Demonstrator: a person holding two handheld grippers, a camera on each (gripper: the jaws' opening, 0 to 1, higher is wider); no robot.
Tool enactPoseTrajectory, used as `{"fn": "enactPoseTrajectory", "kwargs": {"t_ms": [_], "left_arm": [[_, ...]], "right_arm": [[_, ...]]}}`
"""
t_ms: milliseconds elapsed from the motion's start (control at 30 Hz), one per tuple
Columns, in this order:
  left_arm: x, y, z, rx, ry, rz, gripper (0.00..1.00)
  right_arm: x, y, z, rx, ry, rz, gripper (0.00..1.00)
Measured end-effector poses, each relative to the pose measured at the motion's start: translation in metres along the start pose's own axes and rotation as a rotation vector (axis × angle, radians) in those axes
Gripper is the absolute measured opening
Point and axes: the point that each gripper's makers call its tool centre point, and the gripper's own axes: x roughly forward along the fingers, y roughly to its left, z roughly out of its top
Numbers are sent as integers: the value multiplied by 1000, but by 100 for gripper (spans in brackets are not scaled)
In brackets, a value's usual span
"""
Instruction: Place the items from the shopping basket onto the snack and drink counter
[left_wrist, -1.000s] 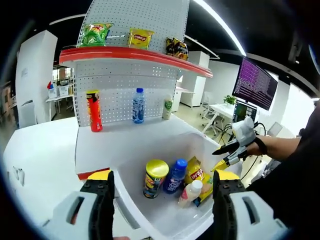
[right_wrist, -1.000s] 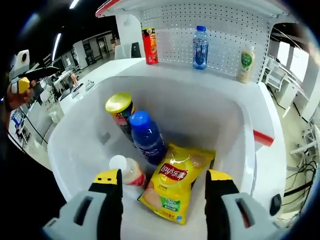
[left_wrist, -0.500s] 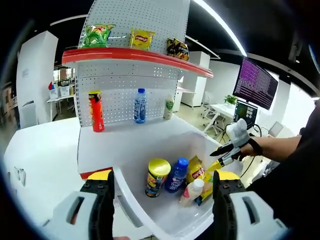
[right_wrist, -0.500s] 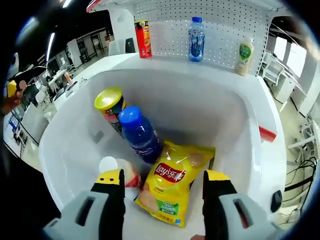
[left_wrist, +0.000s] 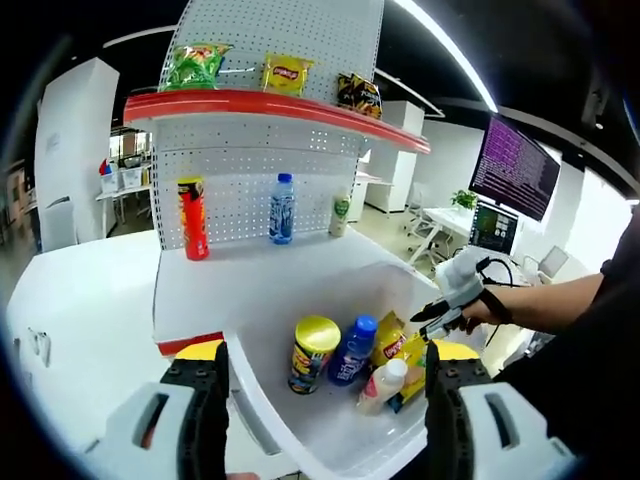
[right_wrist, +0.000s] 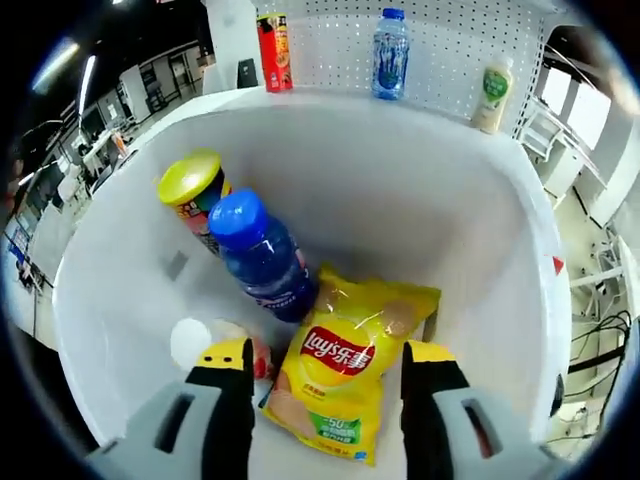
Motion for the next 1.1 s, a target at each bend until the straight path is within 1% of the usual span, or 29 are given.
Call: {"fn": "enactPoseTrajectory", "kwargs": {"t_ms": [67, 167, 333, 500, 633, 800, 1100], "left_arm": [[0, 1, 0, -3, -3, 2, 80], [-1, 4, -1, -9, -4, 9, 80], [-4, 6, -1, -14, -10, 13, 80], [-5, 9, -3, -20, -9, 19, 80], [-5, 9, -4, -19, -6, 17, 80], [-6, 13, -4, -14, 1, 24, 80], [-8, 17, -4, -21, -1, 34, 80]], "right_arm": [[5, 3, -4, -4, 13, -1, 57], [11, 1, -10, -5, 36, -22, 57], [15, 3, -19, -1, 77, -42, 55], [21, 3, -24, 4, 92, -55, 54], [24, -5, -25, 27, 79, -95, 52], [31, -6, -26, 64, 86, -90, 52], [40, -11, -30, 80, 121, -114, 52]]}}
